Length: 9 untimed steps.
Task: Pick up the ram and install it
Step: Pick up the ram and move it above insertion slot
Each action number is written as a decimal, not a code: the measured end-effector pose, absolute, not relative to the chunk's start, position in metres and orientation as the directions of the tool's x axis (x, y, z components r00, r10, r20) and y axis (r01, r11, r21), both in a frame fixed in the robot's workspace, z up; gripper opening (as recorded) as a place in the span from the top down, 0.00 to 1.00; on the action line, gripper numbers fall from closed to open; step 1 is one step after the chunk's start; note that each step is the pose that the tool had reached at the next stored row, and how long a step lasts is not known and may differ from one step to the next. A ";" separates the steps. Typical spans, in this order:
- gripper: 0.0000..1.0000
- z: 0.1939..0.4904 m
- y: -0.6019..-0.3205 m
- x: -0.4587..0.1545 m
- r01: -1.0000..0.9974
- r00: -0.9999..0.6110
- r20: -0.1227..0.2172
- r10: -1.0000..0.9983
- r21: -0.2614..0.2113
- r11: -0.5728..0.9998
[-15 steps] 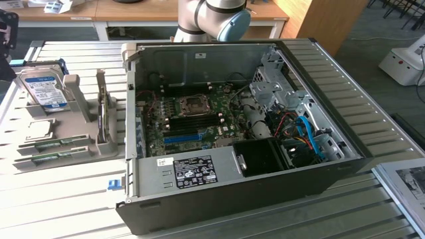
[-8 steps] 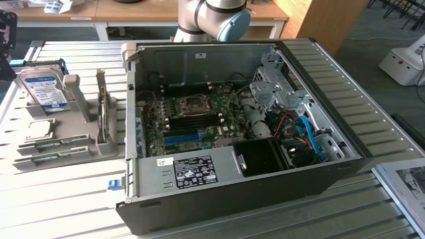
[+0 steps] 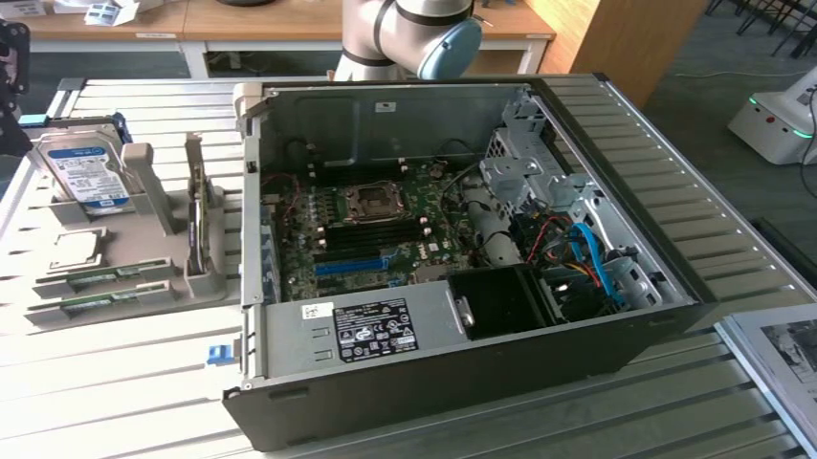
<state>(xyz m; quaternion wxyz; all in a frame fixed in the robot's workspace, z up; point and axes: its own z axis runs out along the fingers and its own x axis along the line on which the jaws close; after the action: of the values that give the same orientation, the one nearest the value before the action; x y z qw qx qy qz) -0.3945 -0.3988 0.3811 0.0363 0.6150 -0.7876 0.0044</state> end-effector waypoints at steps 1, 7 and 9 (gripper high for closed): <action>0.90 0.381 -0.399 -0.395 -0.971 -0.234 0.063 -0.970 0.038 0.237; 0.90 0.381 -0.399 -0.395 -0.980 -0.193 0.063 -0.979 0.038 0.196; 0.90 0.381 -0.399 -0.395 -0.983 -0.180 0.063 -0.982 0.038 0.182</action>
<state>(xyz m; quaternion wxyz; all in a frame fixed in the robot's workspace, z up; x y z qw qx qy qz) -0.3946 -0.3989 0.3811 0.0362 0.6394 -0.7680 0.0056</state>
